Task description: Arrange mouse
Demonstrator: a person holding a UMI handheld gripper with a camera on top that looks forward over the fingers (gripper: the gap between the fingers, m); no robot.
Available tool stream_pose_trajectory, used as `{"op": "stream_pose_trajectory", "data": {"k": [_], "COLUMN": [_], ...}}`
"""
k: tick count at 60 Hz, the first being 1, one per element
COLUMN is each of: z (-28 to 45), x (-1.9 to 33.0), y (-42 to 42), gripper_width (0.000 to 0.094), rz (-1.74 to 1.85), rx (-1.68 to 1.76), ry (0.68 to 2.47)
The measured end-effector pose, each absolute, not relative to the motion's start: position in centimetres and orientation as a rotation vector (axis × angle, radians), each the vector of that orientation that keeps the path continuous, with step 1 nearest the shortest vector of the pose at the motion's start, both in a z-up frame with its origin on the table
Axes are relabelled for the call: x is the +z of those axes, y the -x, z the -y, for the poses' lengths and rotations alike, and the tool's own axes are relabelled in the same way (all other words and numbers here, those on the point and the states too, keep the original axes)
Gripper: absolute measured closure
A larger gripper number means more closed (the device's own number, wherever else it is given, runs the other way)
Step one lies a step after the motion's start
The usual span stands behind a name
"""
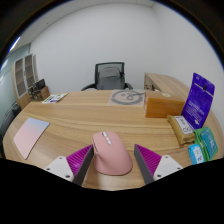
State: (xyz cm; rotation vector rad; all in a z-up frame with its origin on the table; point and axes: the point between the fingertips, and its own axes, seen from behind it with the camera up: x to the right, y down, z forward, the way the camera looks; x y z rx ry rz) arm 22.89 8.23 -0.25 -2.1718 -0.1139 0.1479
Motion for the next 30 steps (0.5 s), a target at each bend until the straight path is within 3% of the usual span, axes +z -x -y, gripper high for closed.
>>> {"op": "stream_pose_trajectory", "data": {"k": [25,29,30], "z": [-12.5,-12.5,-12.5], "x": [-0.8,-0.9,-1.0], "y": [-26.0,-26.0,-25.9], "gripper_width": [0.0107,0.0203,0.0310], "rz": [0.044,0.043,0.043], "rx": [0.070,0.045,0.047], "ry": [2.174,2.179,2.180]}}
